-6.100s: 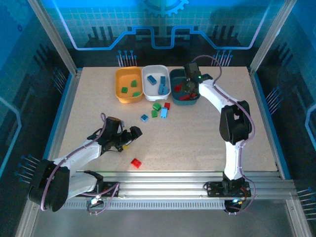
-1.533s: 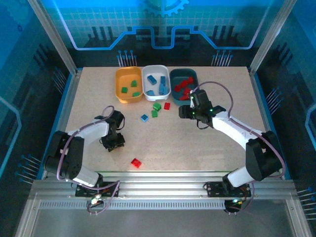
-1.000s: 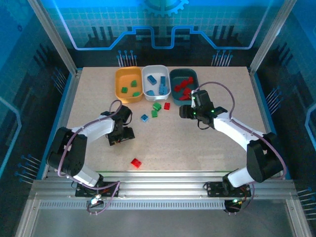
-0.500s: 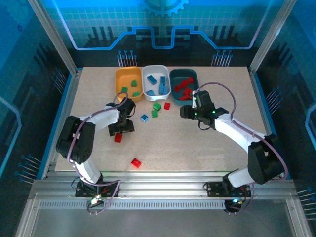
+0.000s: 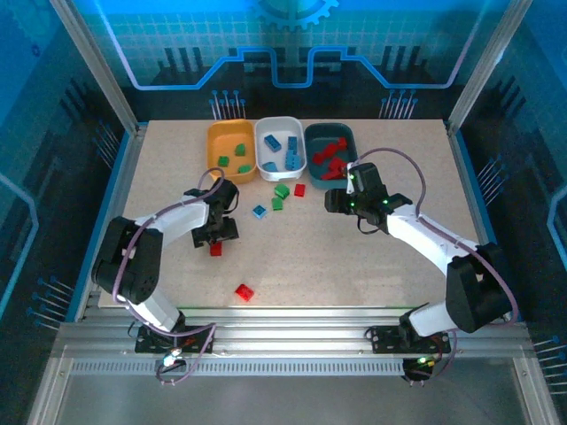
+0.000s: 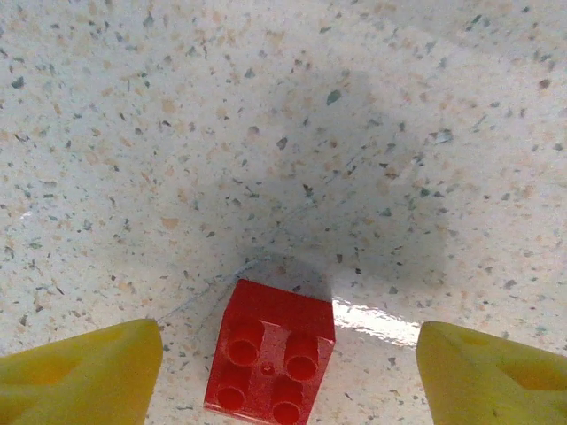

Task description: Sort the legos into containers by color

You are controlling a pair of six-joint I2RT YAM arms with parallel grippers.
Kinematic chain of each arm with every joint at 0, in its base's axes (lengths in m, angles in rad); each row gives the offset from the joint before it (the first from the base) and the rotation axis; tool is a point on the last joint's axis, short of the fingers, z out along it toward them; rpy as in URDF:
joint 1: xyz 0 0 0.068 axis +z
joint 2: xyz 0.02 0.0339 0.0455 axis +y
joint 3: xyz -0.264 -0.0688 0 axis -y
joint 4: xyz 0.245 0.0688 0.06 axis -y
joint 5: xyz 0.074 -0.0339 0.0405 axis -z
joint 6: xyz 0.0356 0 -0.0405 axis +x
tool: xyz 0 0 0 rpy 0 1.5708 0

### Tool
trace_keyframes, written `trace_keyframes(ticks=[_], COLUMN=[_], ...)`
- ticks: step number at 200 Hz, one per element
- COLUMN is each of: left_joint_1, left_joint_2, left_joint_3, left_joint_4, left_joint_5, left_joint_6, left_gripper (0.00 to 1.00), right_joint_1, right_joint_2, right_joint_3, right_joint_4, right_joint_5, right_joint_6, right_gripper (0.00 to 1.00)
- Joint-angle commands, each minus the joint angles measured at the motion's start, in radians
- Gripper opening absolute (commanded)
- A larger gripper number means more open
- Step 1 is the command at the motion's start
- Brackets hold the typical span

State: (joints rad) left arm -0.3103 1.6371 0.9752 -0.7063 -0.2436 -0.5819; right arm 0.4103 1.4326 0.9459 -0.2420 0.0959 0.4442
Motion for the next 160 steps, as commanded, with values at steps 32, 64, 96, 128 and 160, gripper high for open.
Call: trace_keyframes(ticks=[32,64,96,128,160], left_joint_1=[-0.003,-0.003,-0.030,-0.065,-0.119], left_joint_2=[0.053,0.069,0.051,0.050,0.075], left_joint_3=[-0.046,-0.046,-0.015,0.066,0.227], left_joint_4=[0.030,0.043,0.032,0.007,0.031], left_joint_5=[0.040,0.050,0.077,0.117,0.237], left_joint_6=[-0.006,-0.010,-0.016,-0.024,-0.037], left_gripper=[0.62,0.45,0.28,0.18,0.14], right_joint_1=[-0.015,-0.015,-0.017,-0.024,-0.064], right_joint_2=[-0.023,-0.023,-0.032,-0.034,-0.047], right_joint_3=[-0.013,-0.016,-0.024,-0.028,-0.051], right_joint_4=[0.012,0.013,0.015,0.018,0.015], right_joint_5=[-0.001,-0.001,0.010,0.018,0.048], right_joint_6=[0.010,0.011,0.014,0.022,0.070], right_gripper=[0.66,0.66,0.66,0.65,0.65])
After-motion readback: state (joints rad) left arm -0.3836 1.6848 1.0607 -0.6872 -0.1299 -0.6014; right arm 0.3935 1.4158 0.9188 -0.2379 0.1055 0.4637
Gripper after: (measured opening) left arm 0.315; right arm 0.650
